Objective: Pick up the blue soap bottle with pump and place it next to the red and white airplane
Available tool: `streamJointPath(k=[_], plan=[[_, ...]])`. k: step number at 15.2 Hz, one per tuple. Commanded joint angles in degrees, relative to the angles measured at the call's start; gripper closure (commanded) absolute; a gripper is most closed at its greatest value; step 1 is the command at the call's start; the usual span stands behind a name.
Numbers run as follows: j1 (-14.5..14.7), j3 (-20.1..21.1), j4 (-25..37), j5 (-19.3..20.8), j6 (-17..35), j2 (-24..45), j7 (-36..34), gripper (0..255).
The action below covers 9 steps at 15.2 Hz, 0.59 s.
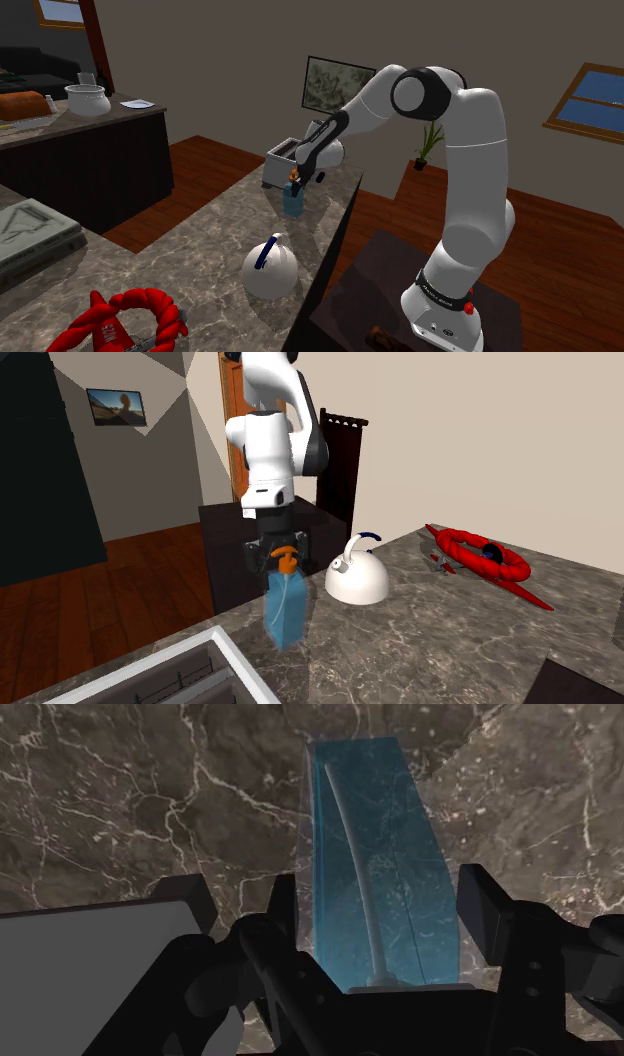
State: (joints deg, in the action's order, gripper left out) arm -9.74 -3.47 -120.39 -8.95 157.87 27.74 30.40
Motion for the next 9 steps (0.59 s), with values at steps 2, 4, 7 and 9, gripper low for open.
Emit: streamJointPath(k=[2,4,7,9], plan=[[0.2,-0.4,-0.1,0.4,-1.8,-1.9,-0.3,255],[0.4,-0.6,-0.2,0.7,-3.0,-3.1,-0.6,255],[0.7,-1.0,-0.2,1.1,-4.8,-5.0,-1.0,255],[0.8,-1.2,-0.2,1.4,-6.0,-6.2,-1.3,255]])
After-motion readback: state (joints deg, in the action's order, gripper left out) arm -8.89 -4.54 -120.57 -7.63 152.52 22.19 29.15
